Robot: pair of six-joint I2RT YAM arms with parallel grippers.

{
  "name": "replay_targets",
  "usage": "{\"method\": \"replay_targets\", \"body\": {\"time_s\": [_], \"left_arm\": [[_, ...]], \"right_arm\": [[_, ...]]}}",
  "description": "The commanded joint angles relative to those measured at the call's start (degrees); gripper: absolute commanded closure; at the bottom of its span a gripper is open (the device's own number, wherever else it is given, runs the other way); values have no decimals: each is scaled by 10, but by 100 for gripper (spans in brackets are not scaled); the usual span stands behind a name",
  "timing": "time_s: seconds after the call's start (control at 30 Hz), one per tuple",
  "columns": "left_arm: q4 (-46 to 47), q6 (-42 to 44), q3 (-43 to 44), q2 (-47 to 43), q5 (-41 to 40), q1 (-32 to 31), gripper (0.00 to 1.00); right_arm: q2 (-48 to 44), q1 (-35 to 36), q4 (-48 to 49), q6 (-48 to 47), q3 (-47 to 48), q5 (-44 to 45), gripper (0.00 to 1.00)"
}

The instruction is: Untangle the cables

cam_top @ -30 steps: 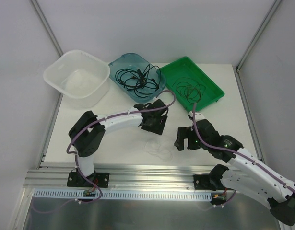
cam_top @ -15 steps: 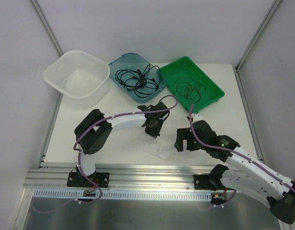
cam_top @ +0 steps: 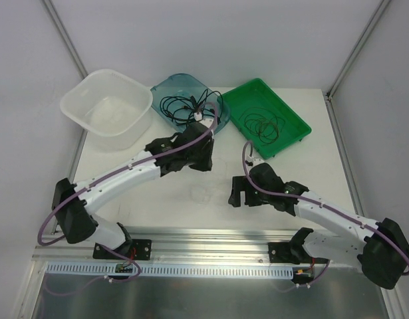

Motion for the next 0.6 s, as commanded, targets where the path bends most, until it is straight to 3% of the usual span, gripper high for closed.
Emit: {"method": "replay_targets", "body": {"time_s": [0.0,0.17,0.57], "left_arm": [[-32,-9,28,-50,-31,16,100],[-43,-11,49,-94,-45,22,100],[-66,4,114,-124,-81,38,100]], "right_arm": [[21,2,87,10,13,-37,6],[56,2,216,4,3,-76,8],[193,2,383,-25,35,-115,12]]}}
